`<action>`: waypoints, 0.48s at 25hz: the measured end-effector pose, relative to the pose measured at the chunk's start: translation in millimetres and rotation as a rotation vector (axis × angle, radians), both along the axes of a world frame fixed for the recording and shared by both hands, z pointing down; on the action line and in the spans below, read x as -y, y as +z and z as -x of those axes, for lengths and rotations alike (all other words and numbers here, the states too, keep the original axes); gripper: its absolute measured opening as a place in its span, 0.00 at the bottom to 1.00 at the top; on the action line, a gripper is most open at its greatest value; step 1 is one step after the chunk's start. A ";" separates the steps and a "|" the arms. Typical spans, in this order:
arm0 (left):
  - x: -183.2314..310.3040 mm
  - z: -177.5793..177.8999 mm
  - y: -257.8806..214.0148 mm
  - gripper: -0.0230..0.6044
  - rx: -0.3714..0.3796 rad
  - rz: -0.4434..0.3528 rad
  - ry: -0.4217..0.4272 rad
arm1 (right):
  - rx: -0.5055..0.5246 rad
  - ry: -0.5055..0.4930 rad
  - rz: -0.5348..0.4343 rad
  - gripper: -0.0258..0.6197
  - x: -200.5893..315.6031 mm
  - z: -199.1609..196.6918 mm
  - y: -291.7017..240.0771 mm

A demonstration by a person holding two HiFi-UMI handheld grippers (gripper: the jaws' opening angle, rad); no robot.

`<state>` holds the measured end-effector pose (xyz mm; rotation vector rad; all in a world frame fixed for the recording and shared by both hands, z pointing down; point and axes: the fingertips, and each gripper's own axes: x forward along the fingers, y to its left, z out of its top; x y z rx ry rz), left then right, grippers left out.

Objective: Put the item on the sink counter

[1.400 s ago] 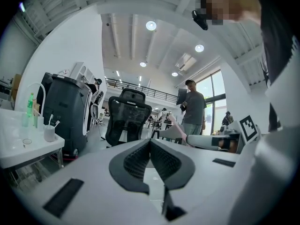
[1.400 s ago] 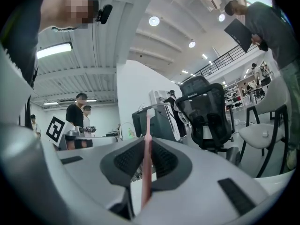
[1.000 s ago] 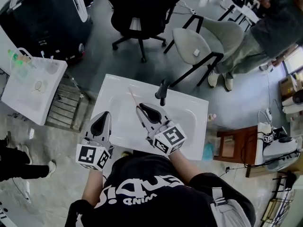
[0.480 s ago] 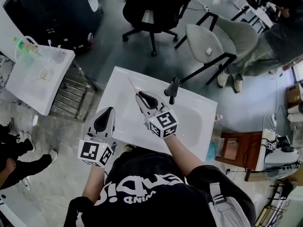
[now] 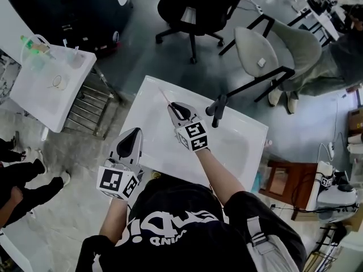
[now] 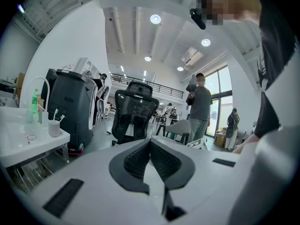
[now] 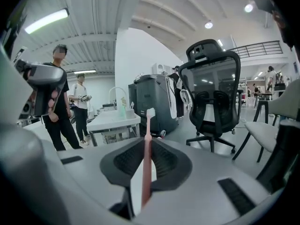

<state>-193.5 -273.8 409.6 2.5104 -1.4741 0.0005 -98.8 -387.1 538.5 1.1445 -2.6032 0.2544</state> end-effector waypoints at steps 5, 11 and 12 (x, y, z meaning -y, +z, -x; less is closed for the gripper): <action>9.0 1.1 11.2 0.07 0.002 0.028 0.011 | -0.043 0.020 0.040 0.13 26.6 1.2 27.2; 19.0 4.2 23.3 0.07 -0.014 0.064 0.005 | -0.111 0.026 0.084 0.13 51.9 2.2 63.0; 21.0 4.5 24.9 0.07 -0.015 0.067 0.006 | -0.126 0.028 0.090 0.13 55.4 0.9 68.8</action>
